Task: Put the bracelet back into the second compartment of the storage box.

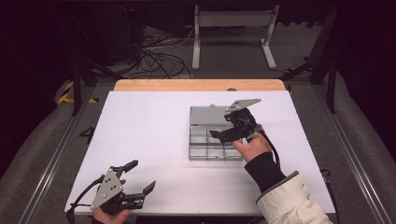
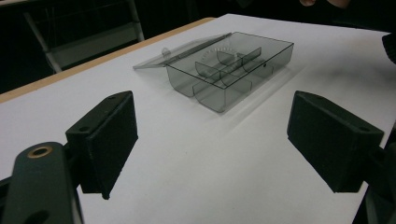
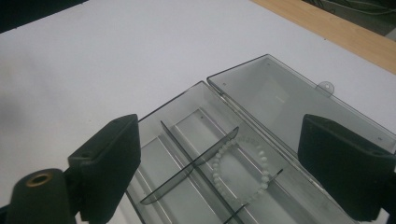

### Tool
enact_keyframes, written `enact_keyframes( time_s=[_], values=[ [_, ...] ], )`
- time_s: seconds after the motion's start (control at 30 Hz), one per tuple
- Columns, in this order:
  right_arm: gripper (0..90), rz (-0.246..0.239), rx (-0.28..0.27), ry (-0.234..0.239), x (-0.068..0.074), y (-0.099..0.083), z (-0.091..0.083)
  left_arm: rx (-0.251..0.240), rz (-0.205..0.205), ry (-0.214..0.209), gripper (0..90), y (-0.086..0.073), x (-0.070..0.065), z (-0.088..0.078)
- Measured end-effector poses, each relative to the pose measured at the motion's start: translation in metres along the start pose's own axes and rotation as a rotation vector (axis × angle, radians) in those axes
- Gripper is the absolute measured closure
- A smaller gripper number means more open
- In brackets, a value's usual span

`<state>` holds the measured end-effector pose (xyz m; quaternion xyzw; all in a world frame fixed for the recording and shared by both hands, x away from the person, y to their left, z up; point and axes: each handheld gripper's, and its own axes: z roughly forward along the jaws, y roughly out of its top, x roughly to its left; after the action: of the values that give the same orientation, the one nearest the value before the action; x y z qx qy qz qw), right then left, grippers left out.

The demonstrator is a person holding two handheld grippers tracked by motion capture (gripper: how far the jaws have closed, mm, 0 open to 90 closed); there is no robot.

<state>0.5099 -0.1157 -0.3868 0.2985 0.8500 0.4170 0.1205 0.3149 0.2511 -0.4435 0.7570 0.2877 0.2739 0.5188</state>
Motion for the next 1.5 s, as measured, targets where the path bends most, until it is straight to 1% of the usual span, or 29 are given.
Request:
enact_keyframes(
  time_s=[0.3,0.47,0.7,0.87,0.93,1.1,1.27,1.37,1.5],
  values=[
    [12.5,-0.036,-0.01,0.005,0.009,0.001,-0.007,0.0,0.0,0.002,16.8,0.0,0.0,0.0],
    [11.2,-0.046,-0.013,0.005,0.012,0.001,-0.009,0.0,0.0,0.003,16.8,0.0,0.0,0.0],
    [2.2,-0.087,-0.029,0.0,0.017,0.002,-0.013,0.0,0.001,0.004,16.8,0.0,0.0,0.0],
    [0.0,-0.101,-0.041,-0.004,0.021,0.001,-0.019,0.0,0.003,0.004,16.8,0.0,0.0,0.0],
    [0.0,-0.115,-0.053,-0.006,0.023,0.0,-0.022,-0.001,0.003,0.005,16.8,0.0,0.0,0.0],
    [0.0,-0.13,-0.092,-0.013,0.027,-0.008,-0.036,-0.001,0.004,0.004,16.8,0.0,0.0,0.0],
    [0.0,-0.132,-0.122,-0.017,0.03,-0.014,-0.052,0.0,0.004,0.005,16.8,0.0,0.0,0.0],
    [0.0,-0.132,-0.138,-0.011,0.031,-0.018,-0.06,-0.001,0.008,0.008,16.8,0.0,0.0,0.0],
    [0.0,-0.132,-0.165,-0.013,0.033,-0.029,-0.068,-0.004,0.005,0.009,16.8,0.0,-0.001,-0.001]
  ],
)
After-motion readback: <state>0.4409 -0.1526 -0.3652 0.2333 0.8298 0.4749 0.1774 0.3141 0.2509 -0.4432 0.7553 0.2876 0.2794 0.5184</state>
